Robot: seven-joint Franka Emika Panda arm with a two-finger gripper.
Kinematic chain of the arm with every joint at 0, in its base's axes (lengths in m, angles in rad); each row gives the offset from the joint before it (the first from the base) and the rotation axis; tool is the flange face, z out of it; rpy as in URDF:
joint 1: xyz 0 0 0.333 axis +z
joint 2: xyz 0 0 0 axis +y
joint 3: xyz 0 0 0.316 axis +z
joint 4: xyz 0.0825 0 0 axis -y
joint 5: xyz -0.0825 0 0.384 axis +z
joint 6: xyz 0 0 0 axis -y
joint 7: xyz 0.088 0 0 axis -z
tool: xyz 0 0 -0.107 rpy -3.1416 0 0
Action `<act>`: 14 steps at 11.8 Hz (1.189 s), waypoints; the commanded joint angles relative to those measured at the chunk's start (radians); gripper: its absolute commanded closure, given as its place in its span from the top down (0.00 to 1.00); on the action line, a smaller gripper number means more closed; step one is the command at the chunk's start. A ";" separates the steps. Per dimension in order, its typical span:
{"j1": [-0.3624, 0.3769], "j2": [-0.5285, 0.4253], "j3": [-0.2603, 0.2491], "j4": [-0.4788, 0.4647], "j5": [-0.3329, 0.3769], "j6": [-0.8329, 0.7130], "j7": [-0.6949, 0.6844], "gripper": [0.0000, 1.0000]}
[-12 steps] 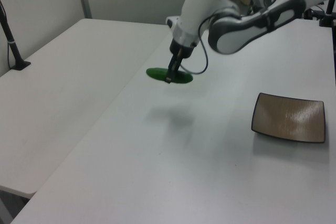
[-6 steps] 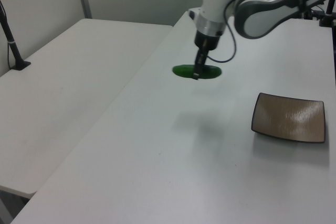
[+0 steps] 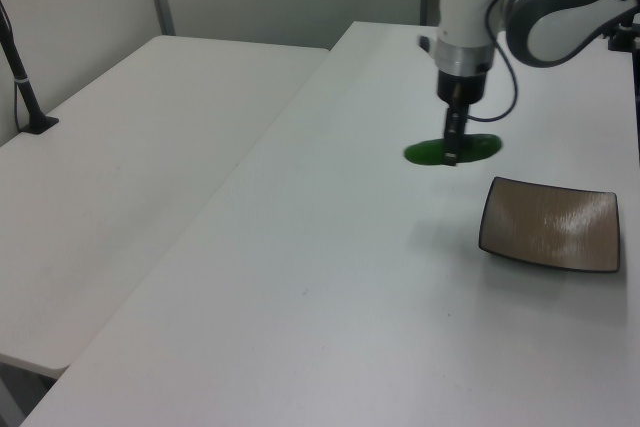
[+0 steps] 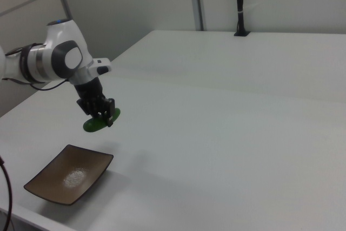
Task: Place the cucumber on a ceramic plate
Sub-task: 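Lower the cucumber onto the plate and open the gripper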
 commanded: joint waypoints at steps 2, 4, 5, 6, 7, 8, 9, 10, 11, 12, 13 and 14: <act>0.039 -0.199 -0.001 -0.168 0.100 -0.123 0.004 0.16; 0.088 -0.200 0.001 -0.229 0.099 -0.175 0.006 0.21; 0.111 -0.194 0.001 -0.261 0.099 -0.174 0.004 0.23; 0.115 -0.188 0.001 -0.266 0.099 -0.172 0.004 0.33; 0.115 -0.182 0.002 -0.263 0.101 -0.166 0.004 0.66; 0.113 -0.182 0.001 -0.259 0.101 -0.166 0.004 1.00; 0.115 -0.183 0.001 -0.257 0.099 -0.166 0.006 1.00; 0.115 -0.185 0.001 -0.254 0.101 -0.175 0.016 1.00; 0.115 -0.188 0.001 -0.248 0.101 -0.178 0.017 1.00; 0.112 -0.194 0.001 -0.228 0.099 -0.181 0.017 1.00; 0.105 -0.194 -0.001 -0.193 0.097 -0.203 0.030 1.00; 0.090 -0.194 -0.001 -0.144 0.081 -0.203 0.064 1.00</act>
